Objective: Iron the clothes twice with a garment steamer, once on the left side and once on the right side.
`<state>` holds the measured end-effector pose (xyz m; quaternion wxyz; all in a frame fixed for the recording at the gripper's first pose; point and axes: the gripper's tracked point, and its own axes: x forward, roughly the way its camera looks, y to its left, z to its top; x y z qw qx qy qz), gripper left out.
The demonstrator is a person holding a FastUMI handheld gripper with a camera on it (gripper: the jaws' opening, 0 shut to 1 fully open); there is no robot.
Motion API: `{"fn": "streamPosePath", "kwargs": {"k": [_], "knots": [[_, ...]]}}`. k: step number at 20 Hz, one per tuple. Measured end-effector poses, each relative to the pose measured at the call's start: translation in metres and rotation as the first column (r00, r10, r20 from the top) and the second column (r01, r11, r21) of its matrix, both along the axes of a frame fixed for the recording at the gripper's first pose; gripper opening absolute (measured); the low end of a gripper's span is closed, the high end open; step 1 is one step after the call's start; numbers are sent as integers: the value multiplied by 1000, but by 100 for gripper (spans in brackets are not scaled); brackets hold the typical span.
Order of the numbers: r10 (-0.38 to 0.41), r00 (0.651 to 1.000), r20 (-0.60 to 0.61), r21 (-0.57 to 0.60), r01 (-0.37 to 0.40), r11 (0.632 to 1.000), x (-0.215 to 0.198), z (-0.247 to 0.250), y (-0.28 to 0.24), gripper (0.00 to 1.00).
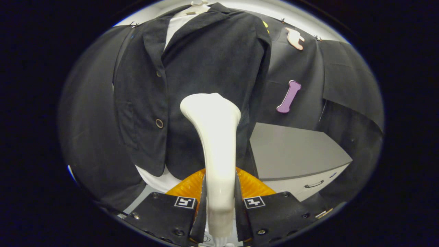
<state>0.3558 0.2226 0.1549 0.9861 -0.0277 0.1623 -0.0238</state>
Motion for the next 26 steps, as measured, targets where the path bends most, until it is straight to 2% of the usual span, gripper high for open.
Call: {"fn": "streamPosePath", "kwargs": {"k": [11,18,26], "knots": [[23,999,-34,-6,-23,1000,-9,-33,12,38],[40,993,-113,33,-36,999,-7,-83,12,38],[40,986,-161,19,-37,999,-8,-118,10,38]]}}
